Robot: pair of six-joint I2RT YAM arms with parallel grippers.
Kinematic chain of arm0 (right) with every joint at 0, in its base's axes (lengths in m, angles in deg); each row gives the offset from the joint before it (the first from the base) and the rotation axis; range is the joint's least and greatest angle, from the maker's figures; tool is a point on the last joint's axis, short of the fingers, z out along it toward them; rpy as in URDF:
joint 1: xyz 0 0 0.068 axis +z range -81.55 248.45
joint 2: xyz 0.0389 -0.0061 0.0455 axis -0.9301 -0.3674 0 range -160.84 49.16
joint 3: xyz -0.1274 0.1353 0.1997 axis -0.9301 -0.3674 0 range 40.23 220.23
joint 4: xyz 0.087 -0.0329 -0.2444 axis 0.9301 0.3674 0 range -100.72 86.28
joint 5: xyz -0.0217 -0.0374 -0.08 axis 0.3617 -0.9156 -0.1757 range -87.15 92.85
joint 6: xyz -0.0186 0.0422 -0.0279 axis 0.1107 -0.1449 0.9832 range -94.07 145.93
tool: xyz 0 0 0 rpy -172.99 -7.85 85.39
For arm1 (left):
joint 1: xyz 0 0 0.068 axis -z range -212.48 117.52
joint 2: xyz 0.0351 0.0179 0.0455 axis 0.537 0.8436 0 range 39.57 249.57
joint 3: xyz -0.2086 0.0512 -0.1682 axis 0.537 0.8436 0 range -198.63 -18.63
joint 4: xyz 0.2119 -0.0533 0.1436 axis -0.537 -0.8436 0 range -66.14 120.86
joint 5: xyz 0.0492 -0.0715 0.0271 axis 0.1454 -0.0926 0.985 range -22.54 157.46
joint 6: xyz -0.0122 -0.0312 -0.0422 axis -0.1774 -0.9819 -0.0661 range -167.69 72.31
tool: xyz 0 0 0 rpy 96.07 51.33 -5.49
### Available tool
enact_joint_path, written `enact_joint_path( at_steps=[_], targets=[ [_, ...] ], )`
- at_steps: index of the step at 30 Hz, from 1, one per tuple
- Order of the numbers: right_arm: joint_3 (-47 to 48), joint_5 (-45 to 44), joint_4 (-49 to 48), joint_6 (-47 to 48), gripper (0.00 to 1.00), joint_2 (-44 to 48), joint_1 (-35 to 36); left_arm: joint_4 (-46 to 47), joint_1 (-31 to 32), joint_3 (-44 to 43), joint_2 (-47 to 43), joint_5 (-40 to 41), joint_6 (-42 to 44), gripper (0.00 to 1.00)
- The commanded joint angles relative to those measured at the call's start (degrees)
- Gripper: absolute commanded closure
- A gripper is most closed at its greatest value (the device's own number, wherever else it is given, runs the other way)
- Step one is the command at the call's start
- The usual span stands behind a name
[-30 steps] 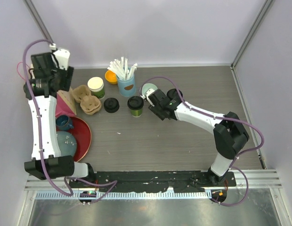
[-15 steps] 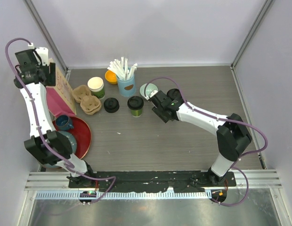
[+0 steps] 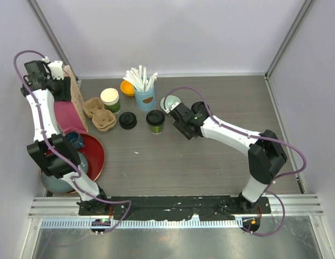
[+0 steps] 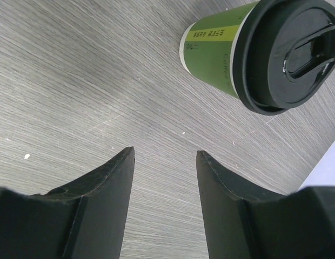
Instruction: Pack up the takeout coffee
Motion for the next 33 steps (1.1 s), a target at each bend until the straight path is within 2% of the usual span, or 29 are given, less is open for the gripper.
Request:
enact_joint_path(
  at_steps=[1, 7, 12, 15, 19, 25, 31, 33],
  targets=[
    [2.19, -1.93, 0.57, -0.32, 0.45, -1.11, 0.53, 0.77, 0.01, -3.19, -2.93, -1.69, -0.73, 0.39],
    [2.80, -2.20, 1.01, -0.14, 0.45, -2.70, 1.06, -0.99, 0.01, -9.70, -4.86, -0.46, -0.81, 0.38],
    [3.42, -2.20, 1.36, -0.14, 0.45, -3.84, 1.76, 0.77, 0.02, -9.36, -8.02, -0.28, -1.17, 0.33],
    [3.68, -2.46, 1.62, -0.32, 0.45, -4.54, 2.03, 1.73, 0.02, -7.61, -9.43, -1.33, -1.87, 0.31],
    [3.68, -2.11, 1.54, -0.58, 0.45, -5.16, 2.29, 4.55, 0.02, -0.24, -11.54, -1.52, -2.31, 0.30],
    [3.51, -2.11, 1.98, -0.32, 0.45, -6.21, 2.64, 5.96, 0.02, 4.36, -9.53, 0.42, -2.31, 0.30],
    [3.24, -2.11, 1.89, -0.32, 0.45, -6.65, 2.82, 3.85, 0.02, 2.60, -4.08, 0.07, -1.70, 0.37],
    [3.07, -2.11, 1.89, -0.41, 0.45, -6.74, 2.82, 3.59, 0.02, 1.99, -3.20, 0.16, -1.52, 0.44]
  ],
)
